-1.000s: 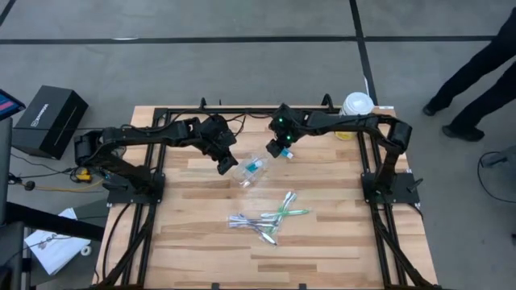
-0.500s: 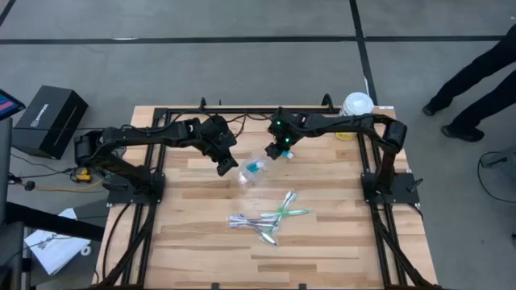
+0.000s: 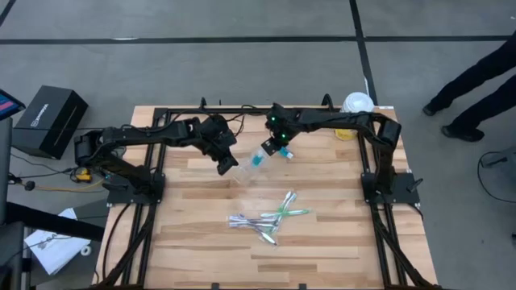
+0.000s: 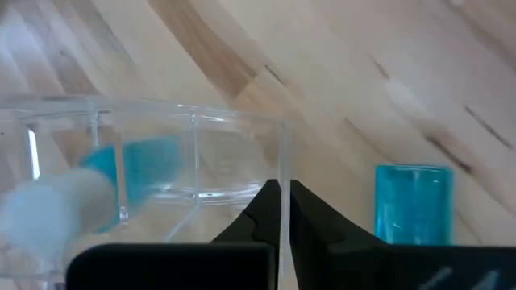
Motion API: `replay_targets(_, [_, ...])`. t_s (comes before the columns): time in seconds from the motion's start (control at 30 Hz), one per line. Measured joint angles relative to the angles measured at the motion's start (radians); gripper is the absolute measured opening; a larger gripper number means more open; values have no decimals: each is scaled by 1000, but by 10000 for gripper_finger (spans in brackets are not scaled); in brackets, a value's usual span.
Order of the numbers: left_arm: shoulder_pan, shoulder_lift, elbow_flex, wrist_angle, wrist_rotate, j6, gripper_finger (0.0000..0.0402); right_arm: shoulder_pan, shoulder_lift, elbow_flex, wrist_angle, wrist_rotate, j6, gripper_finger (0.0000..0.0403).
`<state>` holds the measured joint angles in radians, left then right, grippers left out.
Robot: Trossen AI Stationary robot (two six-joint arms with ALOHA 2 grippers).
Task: Pick & Place toothbrushing station
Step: Adjust the transparent organizer on the table
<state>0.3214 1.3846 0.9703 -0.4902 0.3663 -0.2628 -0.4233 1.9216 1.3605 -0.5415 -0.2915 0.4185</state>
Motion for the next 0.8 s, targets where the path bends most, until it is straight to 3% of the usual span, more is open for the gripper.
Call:
replay_targets(0.23, [12,0,0,-1,-2,24,0,27,-2,60,-172,36,35,3])
replay_targets(0.8, [44,0,-2,1,-10,100,0,186,-46,62,-217,189,487,1])
